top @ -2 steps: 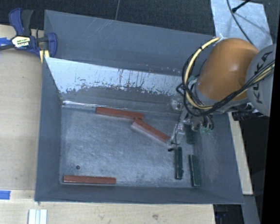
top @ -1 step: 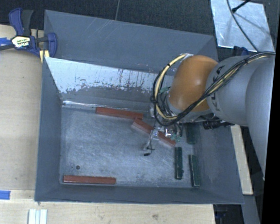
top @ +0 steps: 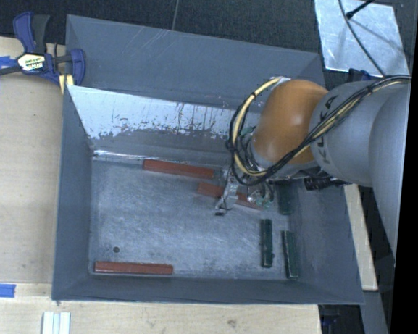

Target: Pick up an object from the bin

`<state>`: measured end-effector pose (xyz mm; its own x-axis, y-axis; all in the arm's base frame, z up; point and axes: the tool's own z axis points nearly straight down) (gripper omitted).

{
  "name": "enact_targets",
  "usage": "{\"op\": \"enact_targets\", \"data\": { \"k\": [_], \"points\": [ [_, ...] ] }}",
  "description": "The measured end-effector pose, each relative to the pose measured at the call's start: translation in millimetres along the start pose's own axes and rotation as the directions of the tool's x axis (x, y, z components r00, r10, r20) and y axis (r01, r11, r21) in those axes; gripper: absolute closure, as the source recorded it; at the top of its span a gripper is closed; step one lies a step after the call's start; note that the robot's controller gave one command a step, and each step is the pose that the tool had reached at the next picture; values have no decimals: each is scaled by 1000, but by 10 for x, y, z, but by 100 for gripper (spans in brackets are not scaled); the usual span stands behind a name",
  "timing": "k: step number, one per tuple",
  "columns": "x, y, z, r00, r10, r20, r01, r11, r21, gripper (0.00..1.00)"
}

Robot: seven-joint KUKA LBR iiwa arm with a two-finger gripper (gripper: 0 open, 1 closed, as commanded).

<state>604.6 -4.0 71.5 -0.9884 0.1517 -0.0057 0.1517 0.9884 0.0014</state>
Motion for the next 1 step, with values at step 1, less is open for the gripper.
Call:
{"op": "enact_targets", "data": {
  "k": [1],
  "points": [
    [107,-30,-1443,954,-299,4,299,954,1,100]
  ]
}}
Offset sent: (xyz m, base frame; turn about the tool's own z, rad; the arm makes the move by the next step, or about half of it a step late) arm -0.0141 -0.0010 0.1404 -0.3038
